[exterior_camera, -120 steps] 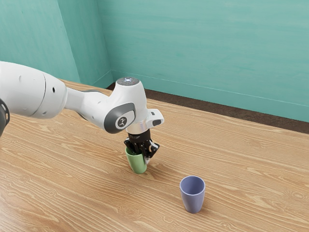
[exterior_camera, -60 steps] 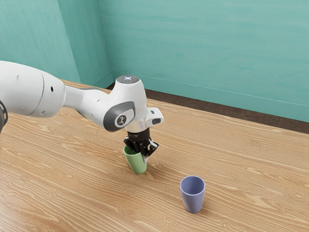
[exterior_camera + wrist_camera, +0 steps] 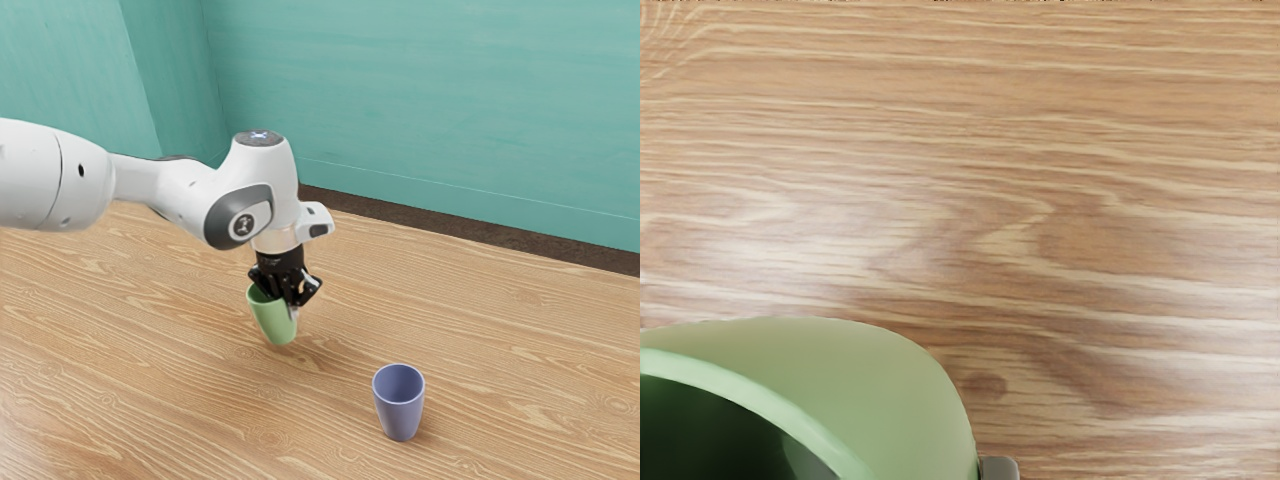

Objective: Place the left cup onto the right cup

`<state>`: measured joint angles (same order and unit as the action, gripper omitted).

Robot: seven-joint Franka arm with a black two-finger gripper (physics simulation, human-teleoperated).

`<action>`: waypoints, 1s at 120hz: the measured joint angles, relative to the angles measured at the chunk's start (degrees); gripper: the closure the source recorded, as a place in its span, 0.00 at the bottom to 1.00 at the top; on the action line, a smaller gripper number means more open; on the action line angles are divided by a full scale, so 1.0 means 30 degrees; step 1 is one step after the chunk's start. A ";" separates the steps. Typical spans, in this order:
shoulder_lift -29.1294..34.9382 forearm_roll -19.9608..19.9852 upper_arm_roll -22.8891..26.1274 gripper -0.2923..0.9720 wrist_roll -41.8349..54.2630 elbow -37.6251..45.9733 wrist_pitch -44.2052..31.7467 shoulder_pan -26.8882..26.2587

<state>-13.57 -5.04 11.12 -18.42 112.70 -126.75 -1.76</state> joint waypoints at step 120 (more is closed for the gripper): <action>0.2279 -0.2837 0.5884 0.85 -0.4772 -0.3951 0.6473 -0.0046</action>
<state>-6.74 -13.55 28.77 -32.74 100.84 -107.33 -1.90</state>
